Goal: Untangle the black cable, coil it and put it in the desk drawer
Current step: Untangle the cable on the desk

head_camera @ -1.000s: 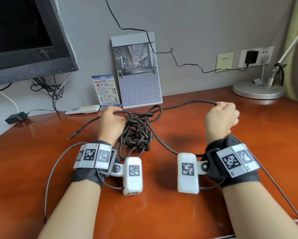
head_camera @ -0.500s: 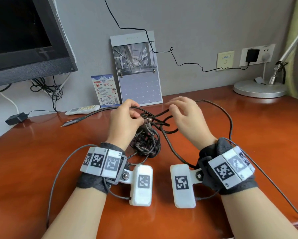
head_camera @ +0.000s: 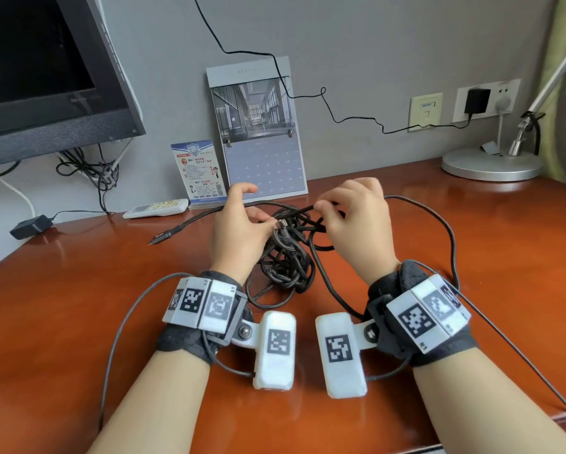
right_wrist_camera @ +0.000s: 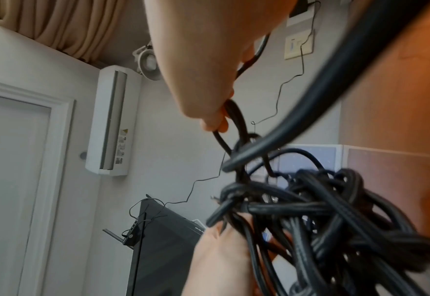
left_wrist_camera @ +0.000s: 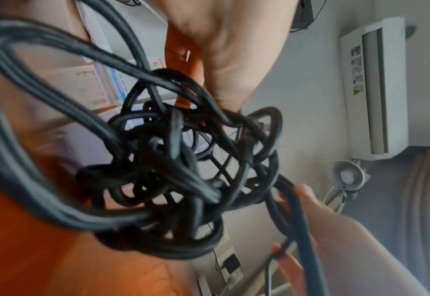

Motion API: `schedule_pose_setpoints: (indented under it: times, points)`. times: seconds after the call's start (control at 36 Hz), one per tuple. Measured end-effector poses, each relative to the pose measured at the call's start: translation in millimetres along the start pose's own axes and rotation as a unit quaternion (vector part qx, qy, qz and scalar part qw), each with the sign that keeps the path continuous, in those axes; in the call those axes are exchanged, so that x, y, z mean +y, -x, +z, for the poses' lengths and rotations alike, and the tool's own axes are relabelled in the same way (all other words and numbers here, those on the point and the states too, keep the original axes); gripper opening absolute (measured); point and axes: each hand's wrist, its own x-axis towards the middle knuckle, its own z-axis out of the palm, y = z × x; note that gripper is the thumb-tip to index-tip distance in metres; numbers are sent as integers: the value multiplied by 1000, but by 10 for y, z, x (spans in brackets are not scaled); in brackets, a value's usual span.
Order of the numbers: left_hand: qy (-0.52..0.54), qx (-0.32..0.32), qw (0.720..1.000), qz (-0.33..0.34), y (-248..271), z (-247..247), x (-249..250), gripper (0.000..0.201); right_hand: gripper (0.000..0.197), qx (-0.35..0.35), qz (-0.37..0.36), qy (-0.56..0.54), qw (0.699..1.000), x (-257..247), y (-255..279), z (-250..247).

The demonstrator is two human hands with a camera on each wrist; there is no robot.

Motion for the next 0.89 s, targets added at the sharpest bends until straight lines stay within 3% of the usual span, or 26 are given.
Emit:
schedule_pose_setpoints:
  times: [0.11,0.19,0.36,0.53,0.69,0.78,0.89]
  points:
    - [-3,26,999,-36,-56,-50,-84,60,19,105,40,-34,993,4,-55,-69]
    - [-6,36,997,-72,-119,-120,-204,61,19,167,91,-58,980,45,-91,-129]
    - [-7,52,991,-119,-178,-205,-363,61,24,280,215,-111,929,167,-176,-303]
    - [-12,36,996,-87,-163,-202,-370,30,24,190,253,-55,947,297,-175,-269]
    - [-2,23,997,-72,-155,-193,-341,29,51,53,183,12,982,175,-143,-255]
    - [-2,3,999,-52,-132,-194,-272,32,46,-18,135,46,990,126,-126,-223]
    - [-45,-9,999,-2,-80,-177,-127,20,23,-95,65,35,993,34,-79,-159]
